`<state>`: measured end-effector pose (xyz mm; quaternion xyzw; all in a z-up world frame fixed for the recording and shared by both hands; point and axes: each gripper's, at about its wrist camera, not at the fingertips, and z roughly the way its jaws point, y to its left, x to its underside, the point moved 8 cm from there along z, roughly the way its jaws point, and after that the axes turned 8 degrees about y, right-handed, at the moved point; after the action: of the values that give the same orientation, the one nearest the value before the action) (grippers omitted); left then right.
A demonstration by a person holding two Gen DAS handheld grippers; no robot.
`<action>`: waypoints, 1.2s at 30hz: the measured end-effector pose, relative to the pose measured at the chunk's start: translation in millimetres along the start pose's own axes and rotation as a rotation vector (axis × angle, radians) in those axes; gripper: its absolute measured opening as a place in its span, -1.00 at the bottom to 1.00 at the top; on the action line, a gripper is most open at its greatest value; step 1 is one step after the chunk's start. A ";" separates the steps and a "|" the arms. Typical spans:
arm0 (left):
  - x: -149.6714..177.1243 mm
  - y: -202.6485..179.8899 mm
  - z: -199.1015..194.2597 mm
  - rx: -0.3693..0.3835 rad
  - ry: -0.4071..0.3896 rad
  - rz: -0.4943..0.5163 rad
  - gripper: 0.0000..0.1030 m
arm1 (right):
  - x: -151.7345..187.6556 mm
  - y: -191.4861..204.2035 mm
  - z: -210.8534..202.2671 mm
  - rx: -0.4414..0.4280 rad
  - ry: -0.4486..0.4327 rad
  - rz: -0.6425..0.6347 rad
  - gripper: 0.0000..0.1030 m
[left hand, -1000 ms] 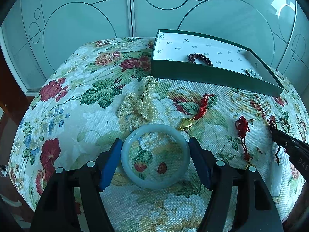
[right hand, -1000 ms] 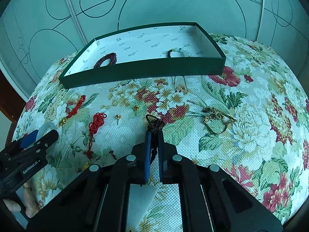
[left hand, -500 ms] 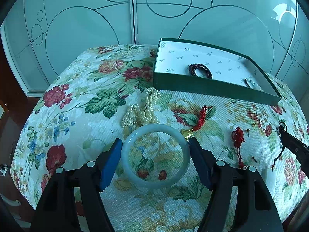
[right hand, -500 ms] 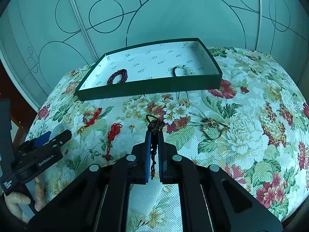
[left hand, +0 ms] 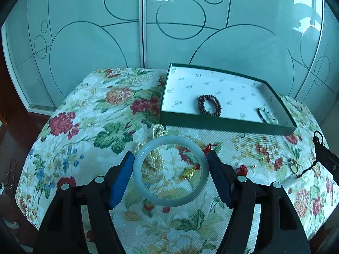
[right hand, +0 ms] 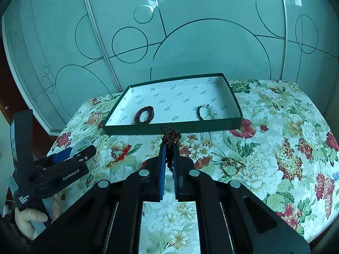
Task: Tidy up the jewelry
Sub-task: 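Carry the bangle and cord pendant into the green box and open both tools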
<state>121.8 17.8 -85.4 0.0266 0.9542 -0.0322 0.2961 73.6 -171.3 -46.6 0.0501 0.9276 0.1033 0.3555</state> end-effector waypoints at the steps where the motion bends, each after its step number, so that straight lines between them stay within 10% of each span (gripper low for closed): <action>1: -4.1 -1.6 -1.6 0.001 -0.008 0.001 0.35 | -3.9 -0.3 -1.0 0.001 -0.008 0.000 -0.87; 19: -93.5 -40.5 17.0 0.044 -0.082 0.043 0.35 | -110.0 -13.1 3.1 0.007 -0.162 0.001 -0.87; 36: -124.0 -60.2 123.4 0.040 0.050 0.050 0.35 | -117.0 -40.4 118.4 0.009 0.010 0.090 -0.87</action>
<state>289.2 -55.7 -113.9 0.0571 0.9595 -0.0433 0.2723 238.9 -211.6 -65.8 0.0929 0.9265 0.1152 0.3459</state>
